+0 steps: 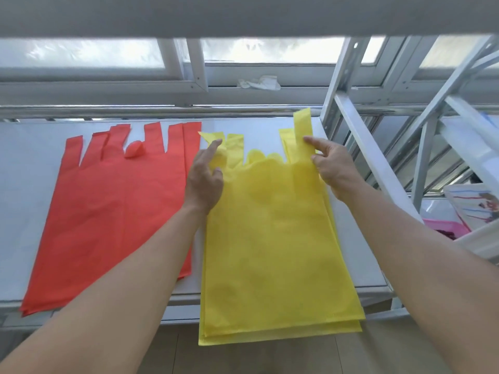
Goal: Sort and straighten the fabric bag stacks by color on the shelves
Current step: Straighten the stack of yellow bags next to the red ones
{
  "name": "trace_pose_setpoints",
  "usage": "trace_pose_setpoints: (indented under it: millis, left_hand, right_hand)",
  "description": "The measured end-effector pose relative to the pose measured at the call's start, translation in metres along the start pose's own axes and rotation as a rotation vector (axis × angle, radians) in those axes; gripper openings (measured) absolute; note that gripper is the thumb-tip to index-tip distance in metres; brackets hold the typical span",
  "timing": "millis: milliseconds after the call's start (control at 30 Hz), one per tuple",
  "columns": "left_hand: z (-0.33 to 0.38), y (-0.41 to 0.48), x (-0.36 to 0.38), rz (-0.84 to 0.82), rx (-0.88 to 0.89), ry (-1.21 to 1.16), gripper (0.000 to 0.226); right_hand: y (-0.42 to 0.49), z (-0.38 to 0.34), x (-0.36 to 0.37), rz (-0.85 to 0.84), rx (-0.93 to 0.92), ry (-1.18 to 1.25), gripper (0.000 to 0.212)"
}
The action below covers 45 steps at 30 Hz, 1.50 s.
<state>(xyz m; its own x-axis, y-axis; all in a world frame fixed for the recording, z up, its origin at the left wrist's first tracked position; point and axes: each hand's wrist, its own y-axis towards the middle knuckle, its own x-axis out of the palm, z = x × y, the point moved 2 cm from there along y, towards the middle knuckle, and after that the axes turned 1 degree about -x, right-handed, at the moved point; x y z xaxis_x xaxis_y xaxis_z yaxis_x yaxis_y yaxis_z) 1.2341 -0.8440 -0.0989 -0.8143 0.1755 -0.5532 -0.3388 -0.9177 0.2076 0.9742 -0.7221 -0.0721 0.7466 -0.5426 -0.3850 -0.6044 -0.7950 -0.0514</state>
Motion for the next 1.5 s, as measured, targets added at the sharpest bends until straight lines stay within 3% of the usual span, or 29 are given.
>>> trace_pose_setpoints:
  millis: [133,300,433,567,633,700,800,900,1033,1133,1267,1500]
  left_hand:
    - [-0.011,0.002,0.008,-0.069,-0.090,0.206,0.068]
    - [-0.002,0.014,0.012,-0.162,-0.162,0.401,0.062]
    - [0.001,0.034,0.014,-0.158,-0.241,0.409,0.060]
    - [0.009,0.050,0.010,-0.047,-0.490,0.270,0.073]
    - [0.014,0.054,0.010,-0.047,-0.556,0.247,0.065]
    - [0.014,0.056,0.008,-0.043,-0.525,0.248,0.028]
    - [0.007,0.052,0.004,-0.023,-0.406,0.223,0.025]
    - [-0.003,0.042,0.006,0.002,-0.235,0.259,0.039]
    - [-0.013,0.036,0.005,0.090,-0.019,0.196,0.023]
    - [-0.013,0.031,0.002,0.046,-0.067,-0.047,0.010]
    - [-0.006,0.023,0.000,0.058,-0.101,-0.183,0.011]
    - [-0.003,0.017,0.007,-0.070,-0.231,-0.271,0.035]
  right_hand:
    - [0.009,0.008,0.013,-0.171,0.056,-0.319,0.055]
    - [0.015,0.009,0.022,-0.089,0.075,-0.593,0.063]
    - [0.025,0.004,0.027,-0.024,0.162,-0.646,0.059]
    - [0.038,0.002,0.028,-0.039,0.198,-0.620,0.036]
    - [0.039,0.000,0.026,-0.050,0.210,-0.594,0.036]
    - [0.037,0.001,0.024,-0.012,0.172,-0.576,0.029]
    - [0.024,0.006,0.020,0.087,0.010,-0.502,0.024]
    - [0.013,0.013,0.018,0.113,-0.103,-0.382,0.017]
    - [0.008,0.015,0.015,0.147,-0.130,-0.257,0.006]
    - [0.004,0.013,0.009,0.229,-0.092,-0.111,0.010]
    - [-0.005,0.019,0.001,0.277,-0.016,-0.033,0.011]
    - [-0.011,0.021,-0.004,0.315,-0.040,-0.102,0.015]
